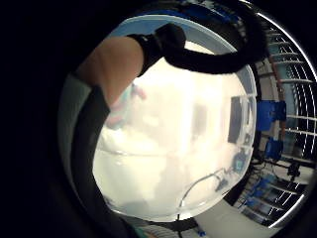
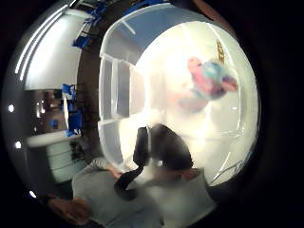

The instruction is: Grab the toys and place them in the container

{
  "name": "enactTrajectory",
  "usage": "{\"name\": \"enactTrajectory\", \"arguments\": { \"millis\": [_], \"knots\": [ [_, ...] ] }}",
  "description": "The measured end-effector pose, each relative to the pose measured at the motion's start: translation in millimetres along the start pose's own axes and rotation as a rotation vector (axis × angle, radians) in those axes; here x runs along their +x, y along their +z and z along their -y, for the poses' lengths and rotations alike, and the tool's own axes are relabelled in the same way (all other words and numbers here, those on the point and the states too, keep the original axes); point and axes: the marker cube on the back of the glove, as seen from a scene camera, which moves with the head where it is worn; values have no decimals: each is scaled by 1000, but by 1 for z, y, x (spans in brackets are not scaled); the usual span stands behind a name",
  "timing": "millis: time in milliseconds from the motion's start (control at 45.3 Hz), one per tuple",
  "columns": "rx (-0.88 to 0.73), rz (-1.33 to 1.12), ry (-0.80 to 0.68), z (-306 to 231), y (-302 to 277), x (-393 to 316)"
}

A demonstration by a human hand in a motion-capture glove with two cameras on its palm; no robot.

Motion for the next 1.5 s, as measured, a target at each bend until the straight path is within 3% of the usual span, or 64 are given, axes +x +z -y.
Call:
{"name": "enactTrajectory", "arguments": {
  "millis": [353, 530, 795, 993, 1170, 1501],
  "knots": [
    [162, 54, 160, -220, -51, 133],
    [196, -19, 292, -279, -44, 163],
    [211, 9, 148, -385, 44, 86],
    [195, 114, 152, -478, 130, 4],
    [129, 139, 182, -504, 163, -12],
    [129, 124, 180, -490, 162, -7]
  ]
}}
